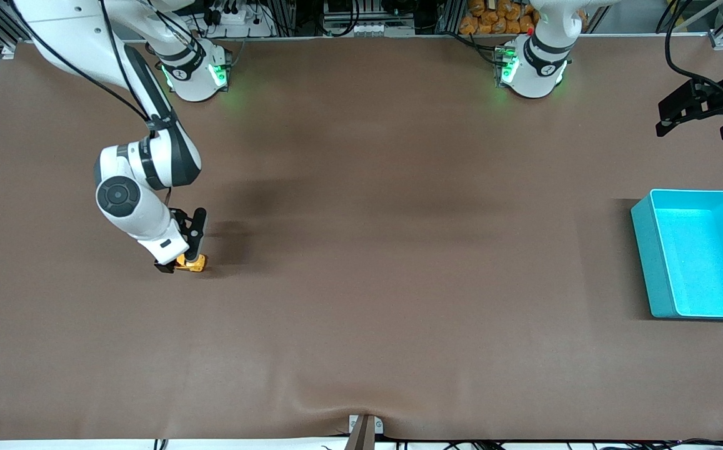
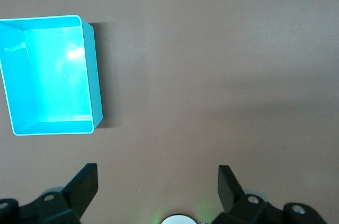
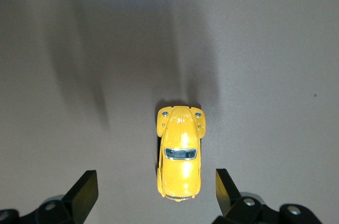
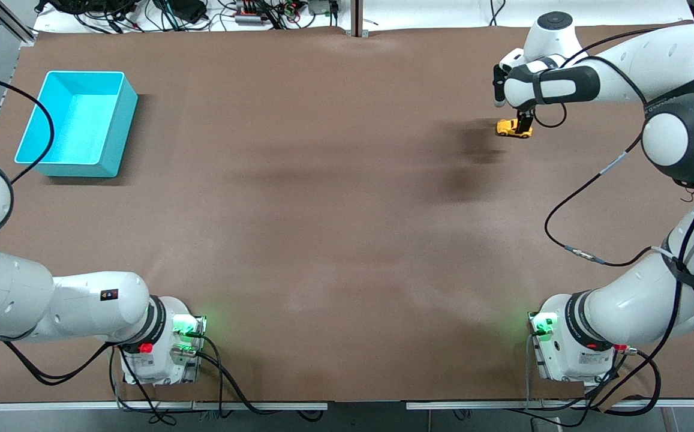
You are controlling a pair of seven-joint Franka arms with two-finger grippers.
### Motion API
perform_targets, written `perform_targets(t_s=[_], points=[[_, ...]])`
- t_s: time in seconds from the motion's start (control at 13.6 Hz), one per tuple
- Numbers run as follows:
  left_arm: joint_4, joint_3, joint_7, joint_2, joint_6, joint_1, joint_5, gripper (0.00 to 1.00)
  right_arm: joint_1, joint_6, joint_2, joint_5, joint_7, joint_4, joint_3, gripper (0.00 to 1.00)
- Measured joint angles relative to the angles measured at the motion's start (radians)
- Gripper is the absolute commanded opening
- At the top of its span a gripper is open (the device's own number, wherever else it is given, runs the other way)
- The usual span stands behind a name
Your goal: Wind and store yellow beetle car
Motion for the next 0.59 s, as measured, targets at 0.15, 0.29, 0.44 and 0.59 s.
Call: perform_targets(t_s=[0.15,0.29,0.44,0.59], points=[[0.000,0.000,0.000,0.000,0.000,0.000,0.000,1.00,-0.006,0.002,0.018,0.000,-0.001,0.015,0.000,0.86],[0.000,0.000,0.000,0.000,0.000,0.000,0.000,1.00,-0.016,0.004,0.035,0.000,-0.003,0.028,-0.001,0.84],[0.000,0.000,0.000,0.000,0.000,0.000,0.000,1.00,-0.027,0.015,0.055,0.000,-0.004,0.037,-0.001,0.84],[0.000,0.000,0.000,0.000,0.000,0.000,0.000,1.00,-0.033,0.040,0.077,0.000,-0.004,0.043,-0.001,0.82]])
